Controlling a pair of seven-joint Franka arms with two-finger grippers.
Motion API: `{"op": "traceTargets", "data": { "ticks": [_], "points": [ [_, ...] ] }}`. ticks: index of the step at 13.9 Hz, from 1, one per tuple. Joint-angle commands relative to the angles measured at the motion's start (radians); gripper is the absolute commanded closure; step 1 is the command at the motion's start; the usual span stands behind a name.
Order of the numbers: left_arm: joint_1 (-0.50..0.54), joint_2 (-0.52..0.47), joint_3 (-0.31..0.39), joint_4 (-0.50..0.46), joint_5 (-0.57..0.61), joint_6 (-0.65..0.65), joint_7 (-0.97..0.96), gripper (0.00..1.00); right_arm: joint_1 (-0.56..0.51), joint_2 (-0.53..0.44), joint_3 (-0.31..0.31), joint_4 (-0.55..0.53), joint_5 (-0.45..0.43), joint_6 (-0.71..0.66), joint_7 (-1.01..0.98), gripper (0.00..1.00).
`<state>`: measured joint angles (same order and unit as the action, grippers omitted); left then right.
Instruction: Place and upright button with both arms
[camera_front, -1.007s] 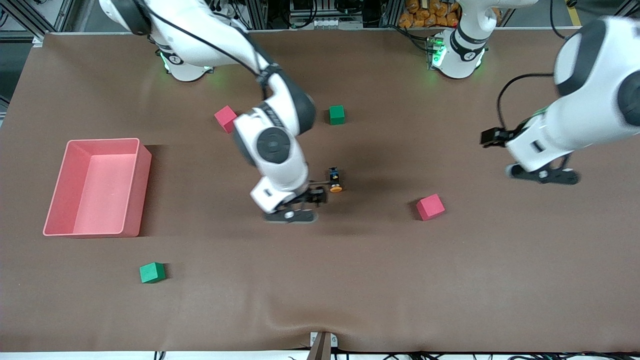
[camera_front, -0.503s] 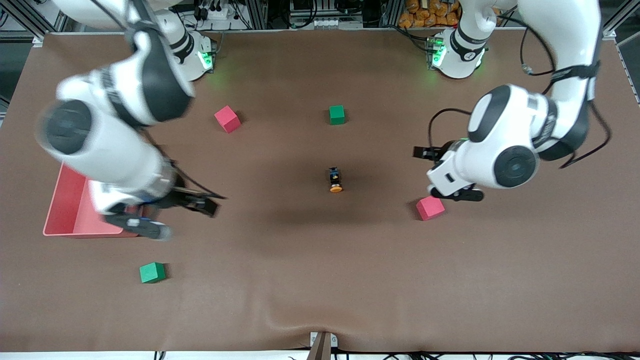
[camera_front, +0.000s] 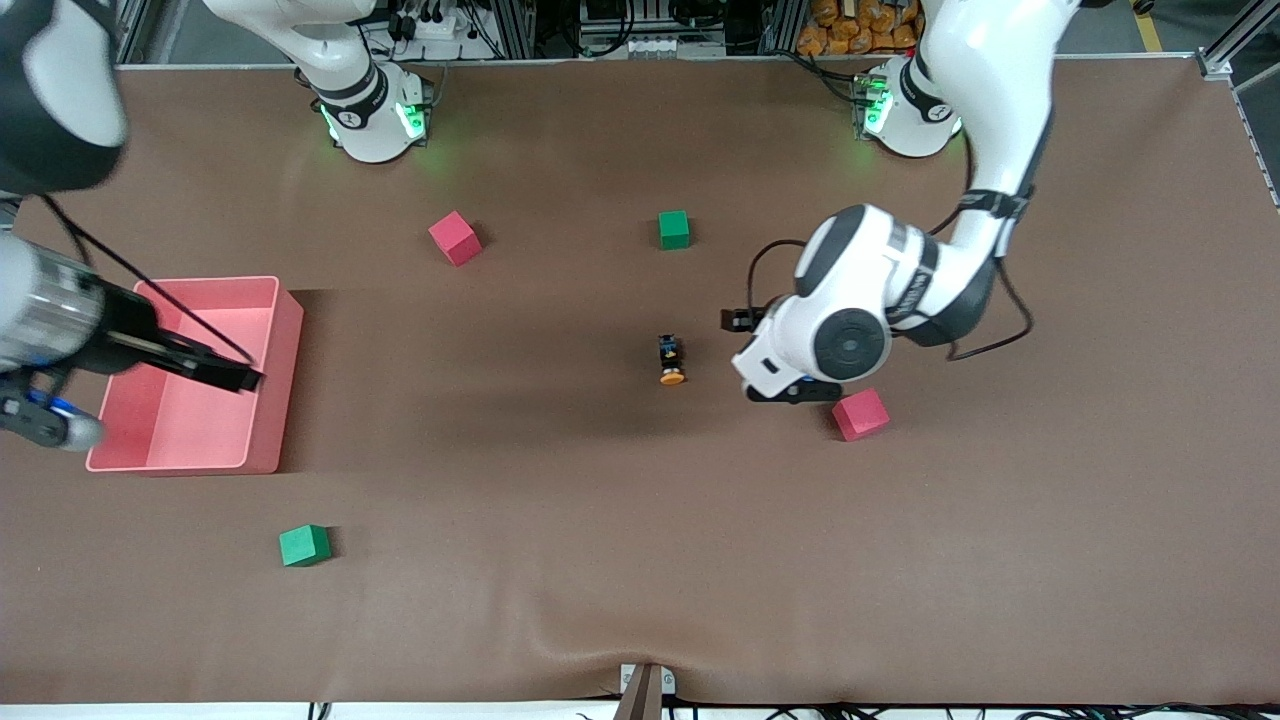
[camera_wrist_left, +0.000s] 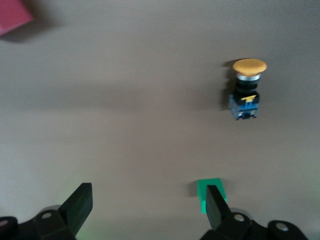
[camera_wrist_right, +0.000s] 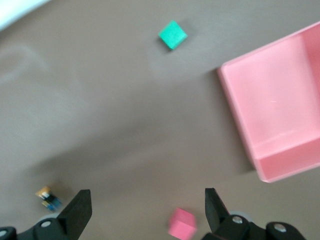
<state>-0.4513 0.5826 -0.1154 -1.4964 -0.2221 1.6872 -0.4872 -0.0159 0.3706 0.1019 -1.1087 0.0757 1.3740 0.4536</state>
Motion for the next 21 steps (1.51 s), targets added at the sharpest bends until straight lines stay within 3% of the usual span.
{"op": "traceTargets", "data": {
  "ticks": [1, 2, 5, 8, 14, 21],
  "points": [
    [-0.039, 0.097, 0.005, 0.093, -0.019, 0.037, -0.037, 0.0, -0.018, -0.1, 0.004, -0.019, -0.037, -0.076, -0.093, 0.0],
    [-0.043, 0.111, 0.005, 0.094, -0.04, 0.081, -0.057, 0.0, -0.015, -0.146, -0.014, -0.039, -0.048, -0.076, -0.187, 0.0],
    [-0.061, 0.193, 0.005, 0.148, -0.091, 0.198, -0.065, 0.0, 0.037, -0.31, -0.099, -0.253, -0.03, 0.003, -0.236, 0.0],
    [-0.098, 0.258, 0.006, 0.208, -0.092, 0.21, -0.073, 0.01, 0.053, -0.461, -0.11, -0.5, -0.031, 0.132, -0.242, 0.0],
    [-0.132, 0.319, 0.014, 0.231, -0.091, 0.244, -0.1, 0.12, 0.053, -0.435, -0.111, -0.398, -0.06, 0.138, -0.424, 0.0],
    [-0.144, 0.353, 0.016, 0.231, -0.091, 0.295, -0.136, 0.22, 0.053, -0.418, -0.106, -0.372, -0.123, 0.1, -0.429, 0.0]
  ]
}}
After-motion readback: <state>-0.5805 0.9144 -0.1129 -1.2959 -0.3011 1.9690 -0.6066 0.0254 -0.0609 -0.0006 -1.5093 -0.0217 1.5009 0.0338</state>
